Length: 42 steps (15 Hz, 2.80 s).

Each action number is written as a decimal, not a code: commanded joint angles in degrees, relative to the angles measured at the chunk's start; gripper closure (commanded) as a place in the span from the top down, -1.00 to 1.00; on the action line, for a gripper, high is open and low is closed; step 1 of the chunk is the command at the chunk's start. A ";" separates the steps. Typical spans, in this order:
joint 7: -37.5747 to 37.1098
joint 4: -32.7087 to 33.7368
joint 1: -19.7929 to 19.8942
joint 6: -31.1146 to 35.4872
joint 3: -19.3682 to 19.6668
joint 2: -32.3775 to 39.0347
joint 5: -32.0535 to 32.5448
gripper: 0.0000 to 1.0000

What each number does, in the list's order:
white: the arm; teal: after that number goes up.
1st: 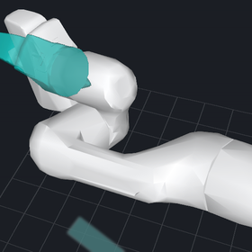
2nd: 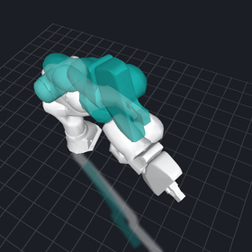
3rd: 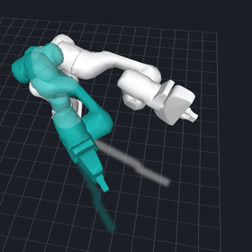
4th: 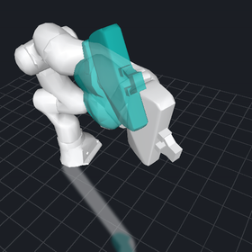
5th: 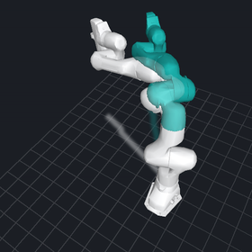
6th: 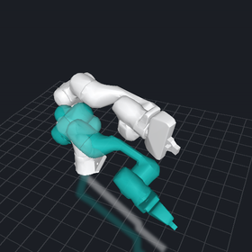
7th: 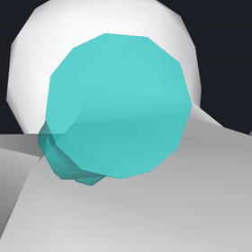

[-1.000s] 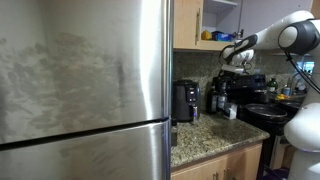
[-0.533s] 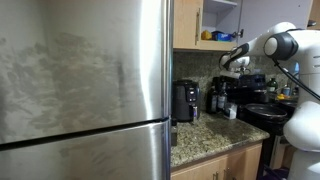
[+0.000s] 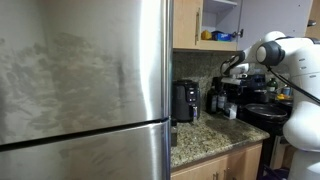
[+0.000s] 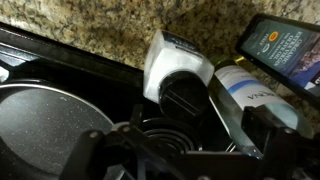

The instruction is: Put the salt on the bottom part of the cupboard drawer above it

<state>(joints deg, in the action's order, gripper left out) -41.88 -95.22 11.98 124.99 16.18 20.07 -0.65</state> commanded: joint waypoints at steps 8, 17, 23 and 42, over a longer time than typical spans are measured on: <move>-1.19 4.42 0.79 -4.43 0.78 5.44 -0.05 1.00; -1.55 5.90 1.36 -2.02 0.69 8.96 -1.27 1.00; -1.63 3.94 0.82 -1.67 0.89 8.17 -1.34 0.66; 4.86 -18.98 -6.64 -1.01 1.01 -16.61 22.74 -0.27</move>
<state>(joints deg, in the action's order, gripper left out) -39.38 -104.40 7.22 124.19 17.54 14.35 14.29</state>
